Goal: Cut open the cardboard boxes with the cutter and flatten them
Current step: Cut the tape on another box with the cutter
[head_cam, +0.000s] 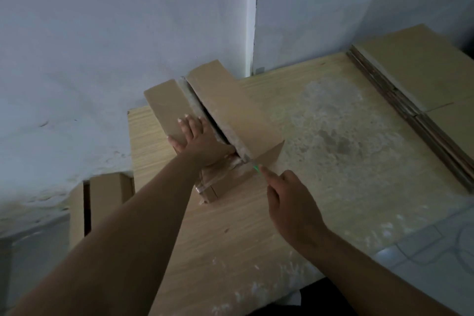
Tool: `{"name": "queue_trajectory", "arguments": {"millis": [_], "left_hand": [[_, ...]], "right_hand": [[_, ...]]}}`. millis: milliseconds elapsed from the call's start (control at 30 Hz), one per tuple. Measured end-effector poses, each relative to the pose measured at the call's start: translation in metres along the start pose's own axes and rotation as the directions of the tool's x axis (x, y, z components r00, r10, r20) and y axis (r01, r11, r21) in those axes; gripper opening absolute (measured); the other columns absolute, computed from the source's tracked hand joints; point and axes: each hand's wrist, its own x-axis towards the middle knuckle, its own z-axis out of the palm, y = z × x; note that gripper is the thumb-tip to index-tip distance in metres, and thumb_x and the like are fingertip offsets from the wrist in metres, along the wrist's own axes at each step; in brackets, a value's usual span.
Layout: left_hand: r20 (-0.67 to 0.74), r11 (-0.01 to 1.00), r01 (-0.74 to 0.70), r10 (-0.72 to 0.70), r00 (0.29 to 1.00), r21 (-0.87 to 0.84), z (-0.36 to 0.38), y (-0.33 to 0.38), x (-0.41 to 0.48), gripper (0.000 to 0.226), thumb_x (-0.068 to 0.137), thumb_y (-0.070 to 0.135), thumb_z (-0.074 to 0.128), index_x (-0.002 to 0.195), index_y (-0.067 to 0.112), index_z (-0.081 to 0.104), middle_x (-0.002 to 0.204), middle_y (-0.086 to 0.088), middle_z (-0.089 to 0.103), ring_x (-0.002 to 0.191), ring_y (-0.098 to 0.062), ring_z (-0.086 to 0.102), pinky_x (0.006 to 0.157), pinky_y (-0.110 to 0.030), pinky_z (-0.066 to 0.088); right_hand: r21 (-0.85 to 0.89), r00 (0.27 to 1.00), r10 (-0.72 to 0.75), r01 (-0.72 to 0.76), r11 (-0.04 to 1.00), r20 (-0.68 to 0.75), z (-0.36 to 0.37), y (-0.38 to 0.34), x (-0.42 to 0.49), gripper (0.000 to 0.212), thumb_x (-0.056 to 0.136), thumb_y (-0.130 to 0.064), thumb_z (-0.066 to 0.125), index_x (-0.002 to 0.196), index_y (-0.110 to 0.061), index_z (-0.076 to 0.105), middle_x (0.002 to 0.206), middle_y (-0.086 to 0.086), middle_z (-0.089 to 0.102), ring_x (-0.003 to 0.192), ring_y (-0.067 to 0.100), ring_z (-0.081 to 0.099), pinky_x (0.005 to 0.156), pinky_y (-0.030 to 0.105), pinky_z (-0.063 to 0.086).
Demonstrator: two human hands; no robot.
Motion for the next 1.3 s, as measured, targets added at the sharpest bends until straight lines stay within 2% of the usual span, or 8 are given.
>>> {"name": "queue_trajectory", "arguments": {"millis": [100, 267, 467, 600, 767, 933, 1067, 1300], "left_hand": [[0.002, 1.000, -0.009, 0.009, 1.000, -0.017, -0.001, -0.005, 0.002, 0.132, 0.079, 0.082, 0.060, 0.162, 0.013, -0.016, 0.164, -0.015, -0.035, 0.149, -0.036, -0.037, 0.111, -0.076, -0.014], [0.014, 1.000, -0.011, 0.011, 1.000, -0.017, -0.002, -0.004, -0.001, 0.133, 0.077, 0.084, 0.059, 0.163, 0.014, -0.015, 0.165, -0.014, -0.034, 0.150, -0.035, -0.035, 0.112, -0.075, -0.014], [0.016, 0.999, -0.028, 0.029, 0.999, -0.031, -0.005, -0.007, -0.004, 0.133, 0.077, 0.082, 0.061, 0.163, 0.015, -0.016, 0.165, -0.014, -0.035, 0.150, -0.034, -0.036, 0.113, -0.075, -0.014], [0.018, 0.999, -0.031, 0.032, 0.999, -0.036, -0.006, -0.006, -0.005, 0.133, 0.077, 0.082, 0.062, 0.163, 0.014, -0.015, 0.165, -0.013, -0.034, 0.150, -0.034, -0.036, 0.115, -0.075, -0.013], [0.001, 0.999, -0.029, 0.029, 1.000, -0.046, -0.005, -0.009, -0.004, 0.133, 0.077, 0.084, 0.060, 0.163, 0.015, -0.015, 0.166, -0.012, -0.033, 0.150, -0.033, -0.036, 0.114, -0.075, -0.014], [-0.043, 0.998, -0.045, 0.044, 0.998, -0.035, 0.000, -0.008, -0.002, 0.127, 0.079, 0.083, 0.058, 0.164, 0.017, -0.011, 0.167, -0.012, -0.030, 0.151, -0.034, -0.033, 0.114, -0.076, -0.012], [-0.114, 0.989, -0.151, 0.149, 0.982, -0.004, 0.007, -0.012, -0.009, 0.096, 0.089, 0.075, 0.051, 0.164, 0.033, 0.007, 0.170, -0.008, -0.022, 0.154, -0.032, -0.028, 0.114, -0.072, -0.016], [-0.070, 0.928, -0.365, 0.361, 0.930, -0.069, 0.018, -0.002, -0.034, 0.076, 0.097, 0.029, 0.063, 0.160, 0.027, 0.022, 0.172, -0.009, -0.014, 0.157, -0.026, -0.020, 0.122, -0.061, -0.016]], "right_hand": [[-0.058, 0.998, -0.061, 0.061, 0.996, -0.002, 0.004, 0.000, -0.017, 0.047, 0.094, -0.021, 0.050, 0.141, -0.022, 0.056, 0.083, -0.004, 0.040, 0.053, 0.015, 0.045, 0.042, 0.030, 0.041], [-0.074, 0.998, -0.068, 0.067, 0.995, -0.011, 0.005, 0.000, -0.019, 0.046, 0.096, -0.020, 0.052, 0.142, -0.020, 0.055, 0.084, -0.005, 0.037, 0.052, 0.011, 0.036, 0.046, 0.025, 0.031], [-0.091, 0.996, -0.083, 0.081, 0.993, -0.015, 0.007, -0.008, -0.009, 0.049, 0.095, -0.013, 0.060, 0.142, -0.020, 0.055, 0.084, -0.004, 0.035, 0.050, 0.009, 0.028, 0.046, 0.028, 0.032], [-0.146, 0.999, -0.048, 0.047, 0.988, -0.002, 0.001, 0.000, -0.010, 0.049, 0.099, -0.015, 0.053, 0.147, -0.022, 0.049, 0.088, -0.002, 0.038, 0.054, 0.016, 0.040, 0.052, 0.029, 0.036], [-0.192, 0.992, 0.119, -0.125, 0.973, -0.045, -0.023, 0.043, -0.023, 0.050, 0.101, -0.019, 0.047, 0.151, -0.024, 0.044, 0.092, -0.001, 0.040, 0.062, 0.018, 0.044, 0.058, 0.029, 0.036], [-0.093, 0.988, 0.113, -0.122, 0.988, -0.101, -0.032, 0.045, -0.022, 0.047, 0.102, -0.018, 0.047, 0.148, -0.022, 0.048, 0.090, -0.001, 0.044, 0.061, 0.016, 0.048, 0.053, 0.037, 0.046], [0.032, 0.974, 0.081, -0.075, 0.997, -0.211, -0.044, 0.035, 0.015, 0.046, 0.103, -0.017, 0.043, 0.149, -0.022, 0.045, 0.098, 0.004, 0.050, 0.070, 0.018, 0.052, 0.059, 0.038, 0.048], [-0.006, 0.985, -0.046, 0.046, 0.999, -0.169, -0.029, 0.015, 0.106, 0.043, 0.103, -0.017, 0.043, 0.145, -0.015, 0.049, 0.109, 0.015, 0.056, 0.097, 0.036, 0.058, 0.081, 0.045, 0.052]]}}
